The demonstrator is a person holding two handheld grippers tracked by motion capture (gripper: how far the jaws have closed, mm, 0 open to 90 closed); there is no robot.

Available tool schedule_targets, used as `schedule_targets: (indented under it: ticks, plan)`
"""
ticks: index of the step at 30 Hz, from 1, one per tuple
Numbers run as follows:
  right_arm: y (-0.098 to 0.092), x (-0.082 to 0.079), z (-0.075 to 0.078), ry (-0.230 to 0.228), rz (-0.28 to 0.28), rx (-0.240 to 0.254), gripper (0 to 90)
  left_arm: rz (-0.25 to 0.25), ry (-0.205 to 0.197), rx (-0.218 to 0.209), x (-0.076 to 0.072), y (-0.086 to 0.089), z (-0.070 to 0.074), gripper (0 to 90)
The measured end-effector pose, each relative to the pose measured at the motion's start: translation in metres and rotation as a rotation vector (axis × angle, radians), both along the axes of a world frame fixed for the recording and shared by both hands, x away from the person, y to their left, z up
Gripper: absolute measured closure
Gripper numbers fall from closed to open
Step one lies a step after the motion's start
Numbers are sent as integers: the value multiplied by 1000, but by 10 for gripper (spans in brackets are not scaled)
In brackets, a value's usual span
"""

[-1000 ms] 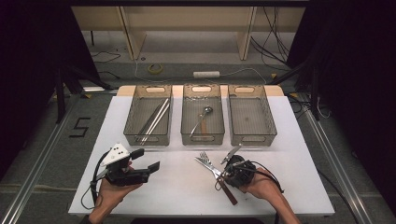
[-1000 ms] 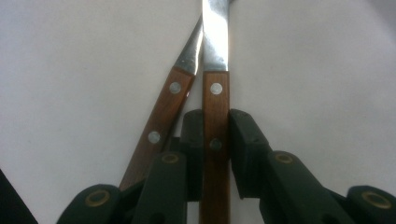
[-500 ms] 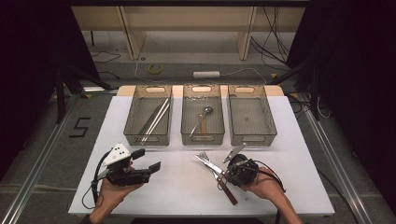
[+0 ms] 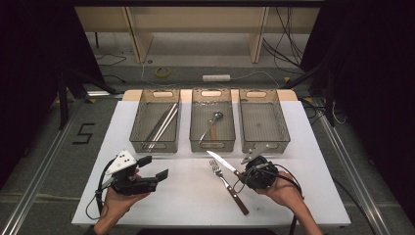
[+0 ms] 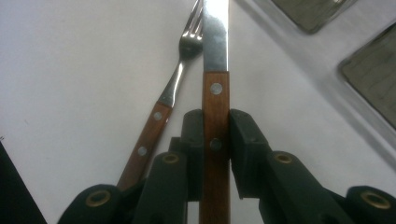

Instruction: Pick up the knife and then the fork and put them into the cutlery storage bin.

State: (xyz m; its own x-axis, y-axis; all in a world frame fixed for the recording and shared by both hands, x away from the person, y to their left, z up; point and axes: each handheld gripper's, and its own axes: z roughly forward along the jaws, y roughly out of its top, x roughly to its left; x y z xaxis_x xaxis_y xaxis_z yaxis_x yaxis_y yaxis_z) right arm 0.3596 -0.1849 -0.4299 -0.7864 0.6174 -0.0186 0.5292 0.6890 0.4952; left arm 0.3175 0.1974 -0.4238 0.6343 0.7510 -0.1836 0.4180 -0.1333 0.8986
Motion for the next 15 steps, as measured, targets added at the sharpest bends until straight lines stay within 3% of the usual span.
schedule_targets:
  ticks: [15]
  plan:
    - [-19,16,19,-62,-62,53,773,9,-6,-17,0,2,0,189]
